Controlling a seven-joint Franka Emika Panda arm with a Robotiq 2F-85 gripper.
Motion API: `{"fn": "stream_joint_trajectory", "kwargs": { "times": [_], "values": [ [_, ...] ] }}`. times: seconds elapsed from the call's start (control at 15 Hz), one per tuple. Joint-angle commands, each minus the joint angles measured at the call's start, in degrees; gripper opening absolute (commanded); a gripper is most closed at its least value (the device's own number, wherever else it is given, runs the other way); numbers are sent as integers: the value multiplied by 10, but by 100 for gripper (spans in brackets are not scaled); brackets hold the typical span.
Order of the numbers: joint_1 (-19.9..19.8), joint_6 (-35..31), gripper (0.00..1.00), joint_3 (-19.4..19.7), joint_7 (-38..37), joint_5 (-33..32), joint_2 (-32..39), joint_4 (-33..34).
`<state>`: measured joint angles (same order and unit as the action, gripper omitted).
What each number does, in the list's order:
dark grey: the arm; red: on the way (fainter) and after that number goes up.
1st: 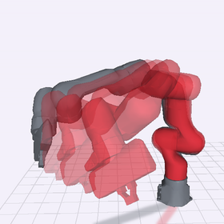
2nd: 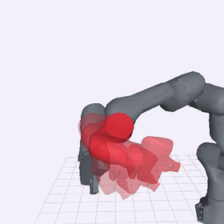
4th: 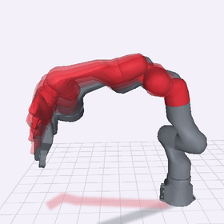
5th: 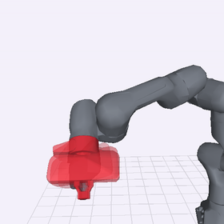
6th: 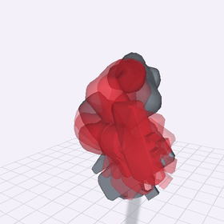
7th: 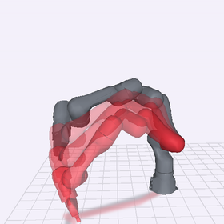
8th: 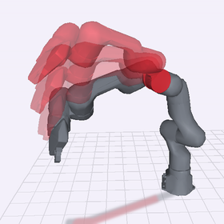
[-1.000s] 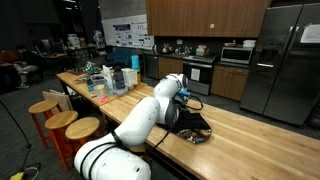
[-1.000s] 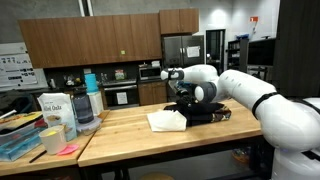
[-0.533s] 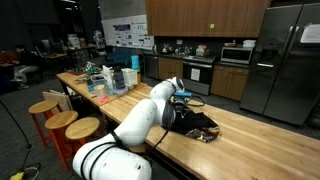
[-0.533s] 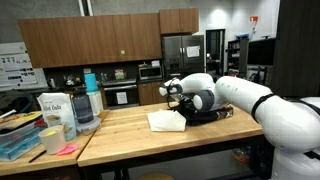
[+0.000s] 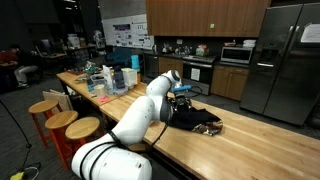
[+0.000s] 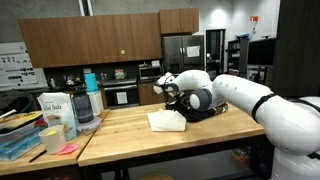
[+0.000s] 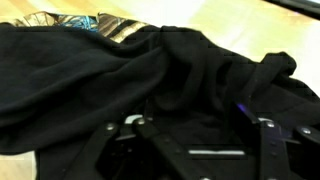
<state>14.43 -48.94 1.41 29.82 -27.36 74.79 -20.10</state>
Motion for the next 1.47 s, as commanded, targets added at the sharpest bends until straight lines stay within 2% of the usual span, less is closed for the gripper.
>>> {"fn": "stream_joint_trajectory", "kwargs": {
  "times": [0.0, 0.67, 0.87, 1.0, 1.07, 1.4],
  "values": [
    [-8, -87, 100, -4, -10, -5, -23, 0],
    [-77, -380, 100, -44, -11, 29, -47, 0],
    [-99, -474, 100, -43, -14, 24, -43, 0],
    [-115, -489, 100, -48, 9, 27, -45, -1],
    [-102, -476, 100, -40, -8, 20, -38, -1],
    [-113, -488, 100, -43, -1, 21, -38, -1]
  ]
}}
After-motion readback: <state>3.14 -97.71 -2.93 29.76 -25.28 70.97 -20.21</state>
